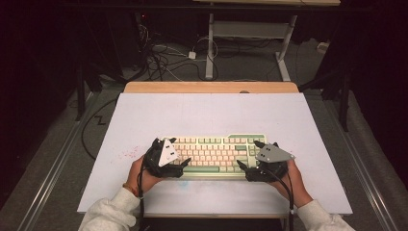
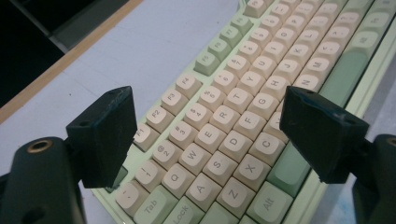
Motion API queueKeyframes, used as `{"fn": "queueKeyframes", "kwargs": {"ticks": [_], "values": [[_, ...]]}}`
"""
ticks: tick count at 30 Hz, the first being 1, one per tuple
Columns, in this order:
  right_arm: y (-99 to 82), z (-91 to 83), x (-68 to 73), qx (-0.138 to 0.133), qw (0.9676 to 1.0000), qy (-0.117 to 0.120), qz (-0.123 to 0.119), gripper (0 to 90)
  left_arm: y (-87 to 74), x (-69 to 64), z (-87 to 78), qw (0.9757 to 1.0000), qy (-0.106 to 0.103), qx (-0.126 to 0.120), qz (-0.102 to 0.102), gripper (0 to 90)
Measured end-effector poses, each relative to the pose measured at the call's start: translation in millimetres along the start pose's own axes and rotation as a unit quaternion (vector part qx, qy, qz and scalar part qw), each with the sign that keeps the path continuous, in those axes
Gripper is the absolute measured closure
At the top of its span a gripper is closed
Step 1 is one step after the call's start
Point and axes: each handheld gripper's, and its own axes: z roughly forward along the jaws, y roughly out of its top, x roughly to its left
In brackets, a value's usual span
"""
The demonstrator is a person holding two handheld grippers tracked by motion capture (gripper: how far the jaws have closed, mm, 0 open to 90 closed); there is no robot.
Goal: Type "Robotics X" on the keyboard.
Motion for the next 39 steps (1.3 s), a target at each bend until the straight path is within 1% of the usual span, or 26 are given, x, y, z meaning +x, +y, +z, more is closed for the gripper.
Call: {"fn": "queueKeyframes", "kwargs": {"ticks": [2,5,7,8,9,10,12,13,16,18,19,22,24,25,26,28,31,32,34,36,39], "values": [[0.7,-1.2,0.3,-0.002,1.0,0.004,-0.002,16.3,1.2,-0.8,-1.8,1.0,0.002,-0.005,0.002,18.5],[1.8,-2.9,0.4,-0.004,1.0,0.001,-0.005,16.4,2.3,-2.1,-3.2,0.9999,-0.003,-0.01,0.003,18.5],[2.5,-3.6,0.6,-0.003,1.0,-0.002,-0.006,16.4,2.8,-3.4,-3.6,0.9999,-0.002,-0.011,0.004,18.5],[2.6,-4.0,0.5,-0.004,1.0,0.0,-0.005,16.4,3.0,-4.1,-3.8,0.9999,-0.005,-0.011,0.007,18.5],[2.7,-4.4,0.3,-0.004,1.0,0.0,-0.007,16.5,3.2,-5.2,-4.4,0.9998,-0.003,-0.012,0.012,18.5],[2.7,-4.8,0.6,-0.003,1.0,-0.002,-0.007,16.5,3.4,-6.0,-5.2,0.9998,0.0,-0.015,0.013,18.5],[2.7,-5.9,0.8,-0.003,1.0,-0.001,-0.009,16.5,4.0,-6.3,-6.4,0.9997,-0.006,-0.017,0.013,18.5],[2.8,-6.5,0.8,-0.003,0.9999,-0.002,-0.01,16.6,4.4,-6.8,-6.9,0.9997,-0.002,-0.016,0.015,18.5],[3.8,-9.2,0.9,-0.005,0.9999,-0.003,-0.013,16.6,4.7,-7.3,-8.9,0.9997,-0.003,-0.019,0.015,18.5],[4.5,-12.4,0.9,-0.014,0.9996,-0.019,-0.015,17.9,5.2,-7.7,-10.7,0.9997,0.002,-0.019,0.017,18.5],[5.0,-14.1,0.3,-0.018,0.9995,-0.021,-0.016,17.6,5.4,-7.9,-12.0,0.9997,0.003,-0.019,0.017,18.5],[6.0,-19.0,0.2,-0.02,0.9994,-0.025,-0.015,16.7,5.7,-8.3,-16.5,0.9995,0.003,-0.027,0.016,18.5],[5.9,-21.3,1.5,-0.017,0.9988,-0.041,-0.023,16.6,5.6,-8.7,-18.7,0.9994,0.006,-0.028,0.018,18.5],[5.8,-22.4,1.4,-0.014,0.9987,-0.043,-0.024,16.8,5.3,-8.8,-19.8,0.9994,0.007,-0.028,0.019,18.5],[5.6,-23.6,0.9,-0.012,0.9989,-0.037,-0.024,16.7,4.9,-9.1,-20.5,0.9994,0.007,-0.029,0.019,18.5],[5.2,-26.1,0.5,-0.015,0.9989,-0.036,-0.025,16.8,3.9,-9.3,-22.7,0.9994,0.009,-0.026,0.022,18.5],[4.3,-29.3,0.7,-0.015,0.9991,-0.031,-0.025,17.8,1.9,-10.5,-27.6,0.999,0.014,-0.03,0.028,18.5],[4.0,-30.5,0.8,-0.015,0.9992,-0.028,-0.025,18.5,1.0,-10.8,-29.3,0.9989,0.014,-0.035,0.027,18.5],[4.1,-32.5,1.0,-0.019,0.9989,-0.033,-0.026,18.6,-0.6,-11.0,-32.8,0.9988,0.016,-0.036,0.029,18.5],[4.6,-34.3,1.2,-0.023,0.9989,-0.033,-0.025,18.4,-1.5,-10.8,-36.5,0.9987,0.018,-0.036,0.03,18.5],[4.5,-37.3,1.4,-0.026,0.9988,-0.033,-0.025,18.2,-2.4,-10.3,-42.0,0.9986,0.02,-0.043,0.026,18.5]]}}
